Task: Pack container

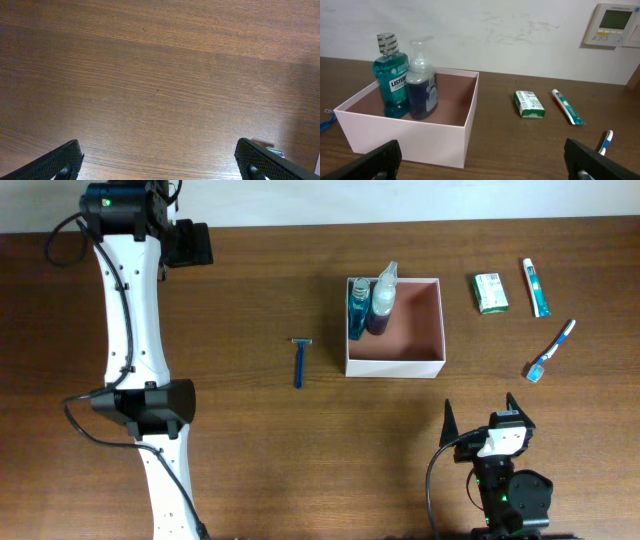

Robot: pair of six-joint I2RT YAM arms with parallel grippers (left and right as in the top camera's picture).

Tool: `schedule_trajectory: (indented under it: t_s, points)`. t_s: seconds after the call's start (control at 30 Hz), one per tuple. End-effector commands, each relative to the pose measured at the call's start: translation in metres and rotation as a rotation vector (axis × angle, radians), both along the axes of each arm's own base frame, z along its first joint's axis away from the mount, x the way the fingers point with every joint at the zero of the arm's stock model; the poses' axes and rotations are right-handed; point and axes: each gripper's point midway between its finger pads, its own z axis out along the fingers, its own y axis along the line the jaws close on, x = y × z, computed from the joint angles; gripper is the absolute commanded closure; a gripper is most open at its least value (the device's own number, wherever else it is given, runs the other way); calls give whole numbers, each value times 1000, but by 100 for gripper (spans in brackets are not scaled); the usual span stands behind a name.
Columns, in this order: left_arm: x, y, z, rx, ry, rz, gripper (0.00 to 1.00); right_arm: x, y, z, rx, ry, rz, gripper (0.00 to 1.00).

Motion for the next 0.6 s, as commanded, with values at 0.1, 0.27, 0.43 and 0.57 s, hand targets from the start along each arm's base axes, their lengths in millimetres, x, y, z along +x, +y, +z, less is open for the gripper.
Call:
schedule_trajectory:
  t_s: [0.1, 0.27, 0.43, 0.57]
  points:
    - [3, 4, -3, 8, -3, 21, 0, 0, 4, 5, 17, -26, 16, 1]
    - [3, 4, -3, 9, -2, 21, 1, -3, 22, 46, 18, -193, 127, 1]
    - [3, 4, -3, 8, -3, 21, 1, -12, 25, 84, 41, -318, 148, 1]
    - [3, 4, -3, 9, -2, 21, 0, -19, 17, 122, 39, -379, 105, 1]
